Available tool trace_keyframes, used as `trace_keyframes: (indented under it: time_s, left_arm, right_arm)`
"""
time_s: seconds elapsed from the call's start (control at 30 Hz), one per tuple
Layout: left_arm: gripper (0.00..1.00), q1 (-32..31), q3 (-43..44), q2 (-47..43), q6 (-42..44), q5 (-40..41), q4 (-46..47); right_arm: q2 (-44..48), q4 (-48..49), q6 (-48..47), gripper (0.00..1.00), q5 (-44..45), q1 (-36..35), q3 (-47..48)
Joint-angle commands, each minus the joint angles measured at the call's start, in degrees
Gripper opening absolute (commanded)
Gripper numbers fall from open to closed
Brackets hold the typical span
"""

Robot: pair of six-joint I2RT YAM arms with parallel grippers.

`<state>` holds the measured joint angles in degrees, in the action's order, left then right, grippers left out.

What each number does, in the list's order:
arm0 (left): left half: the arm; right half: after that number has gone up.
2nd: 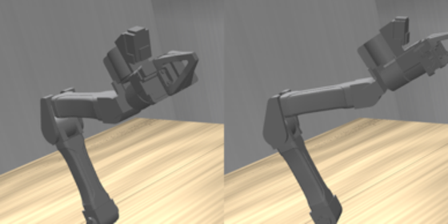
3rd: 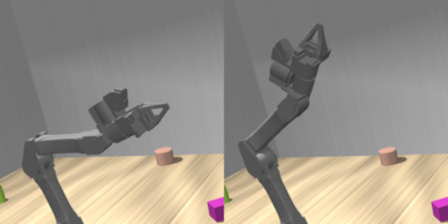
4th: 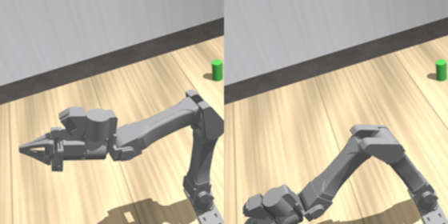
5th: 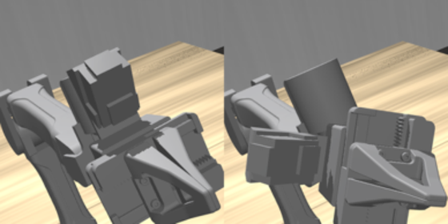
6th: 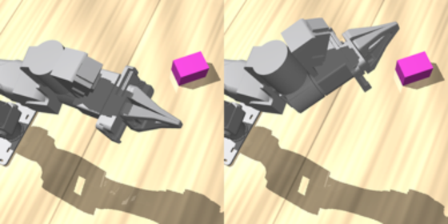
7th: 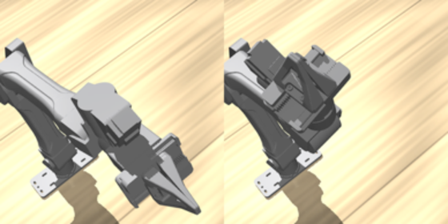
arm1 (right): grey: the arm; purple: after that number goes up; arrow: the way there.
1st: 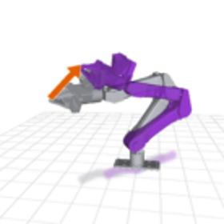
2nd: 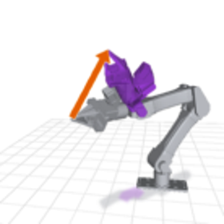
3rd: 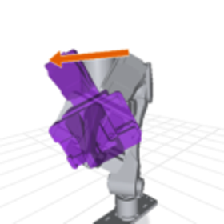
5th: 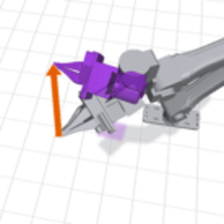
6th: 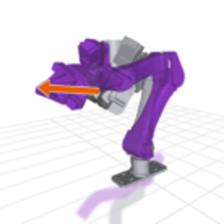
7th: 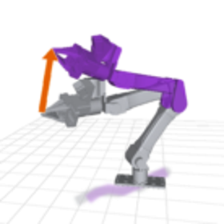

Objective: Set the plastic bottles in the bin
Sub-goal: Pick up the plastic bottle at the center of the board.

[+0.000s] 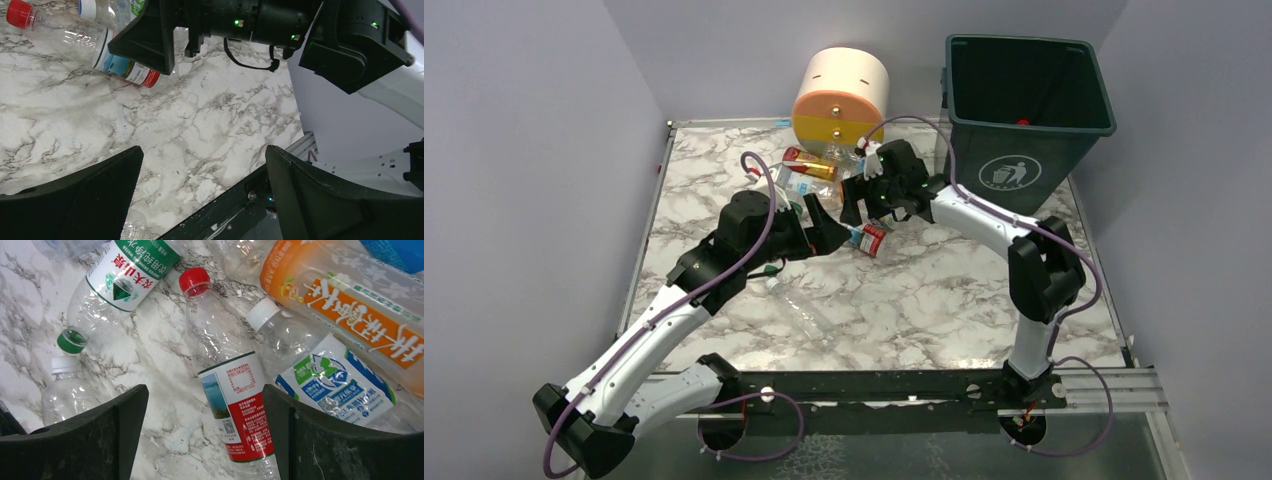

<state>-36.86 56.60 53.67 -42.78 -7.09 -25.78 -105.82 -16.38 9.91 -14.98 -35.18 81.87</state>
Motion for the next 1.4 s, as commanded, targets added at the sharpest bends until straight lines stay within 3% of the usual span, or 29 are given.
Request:
trace_keyframes:
  time_s: [0.0, 0.9, 1.1, 1.37]
  left_arm:
    - [0.99, 0.1, -0.2, -1.5, 0.4, -0.6, 1.4]
    - [0.99, 0.1, -3.1, -3.4, 0.1, -0.5, 1.3]
    - [0.99, 0.1, -3.2, -3.5, 0.2, -0.5, 1.3]
    - [0.99, 0.1, -3.2, -3.4, 0.1, -0.6, 1.3]
  right_arm:
    - [-2.9, 0.1, -2.2, 0.86, 4.1, -1.9, 2.7]
    - [-11.7, -1.5, -4.0, 0.84, 10.1, -4.9, 1.8]
    - [-10.3, -1.7, -4.0, 0.68, 10.1, -5.0, 1.4]
    - [-4.9, -3.0, -4.5, 0.67, 10.3, -5.0, 1.0]
